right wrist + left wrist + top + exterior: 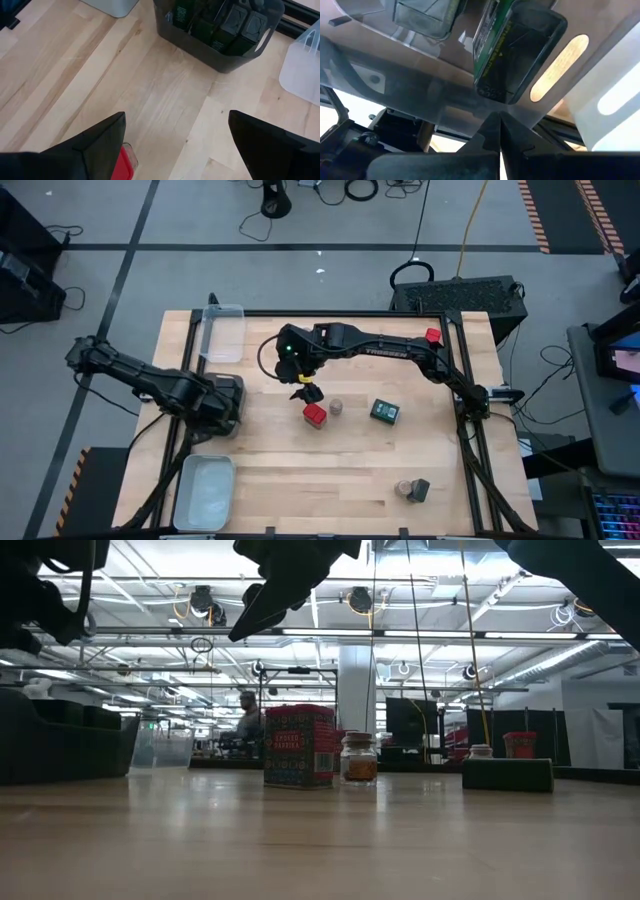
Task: Sort spices by type
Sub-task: Put the black seasoning can into the black bin
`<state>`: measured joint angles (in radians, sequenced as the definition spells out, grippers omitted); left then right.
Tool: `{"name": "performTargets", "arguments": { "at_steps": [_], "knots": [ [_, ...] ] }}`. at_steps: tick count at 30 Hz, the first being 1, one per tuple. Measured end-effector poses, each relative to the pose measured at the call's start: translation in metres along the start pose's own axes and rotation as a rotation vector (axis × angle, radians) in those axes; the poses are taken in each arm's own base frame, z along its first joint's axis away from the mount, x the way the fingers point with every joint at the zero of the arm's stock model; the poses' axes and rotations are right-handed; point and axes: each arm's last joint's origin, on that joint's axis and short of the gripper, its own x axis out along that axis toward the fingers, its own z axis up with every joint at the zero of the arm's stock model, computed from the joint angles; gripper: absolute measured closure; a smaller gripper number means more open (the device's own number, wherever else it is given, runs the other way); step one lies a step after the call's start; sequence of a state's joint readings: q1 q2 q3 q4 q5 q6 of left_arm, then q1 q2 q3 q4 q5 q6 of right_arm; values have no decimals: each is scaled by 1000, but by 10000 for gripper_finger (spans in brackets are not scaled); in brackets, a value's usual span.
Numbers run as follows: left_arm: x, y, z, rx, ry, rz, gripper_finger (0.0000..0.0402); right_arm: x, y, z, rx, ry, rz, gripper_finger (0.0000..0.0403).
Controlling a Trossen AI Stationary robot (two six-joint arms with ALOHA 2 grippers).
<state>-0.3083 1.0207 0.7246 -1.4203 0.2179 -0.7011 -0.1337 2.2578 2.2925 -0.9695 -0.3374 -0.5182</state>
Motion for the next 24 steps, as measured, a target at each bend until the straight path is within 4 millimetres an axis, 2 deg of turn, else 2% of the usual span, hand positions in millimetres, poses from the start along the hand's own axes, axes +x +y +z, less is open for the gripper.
{"name": "performTargets", "arguments": {
  "at_steps": [7, 10, 24],
  "knots": [
    [0, 0, 0, 2, -3, -4, 399, 0, 0, 0, 0, 0, 1, 65],
    [-3, -4, 4, 43, -57, -25, 399, 0, 0, 0, 0, 1, 1, 65],
    [-5, -3, 6, 66, -120, 37, 400, 0, 0, 0, 2, 1, 1, 65]
  ]
}}
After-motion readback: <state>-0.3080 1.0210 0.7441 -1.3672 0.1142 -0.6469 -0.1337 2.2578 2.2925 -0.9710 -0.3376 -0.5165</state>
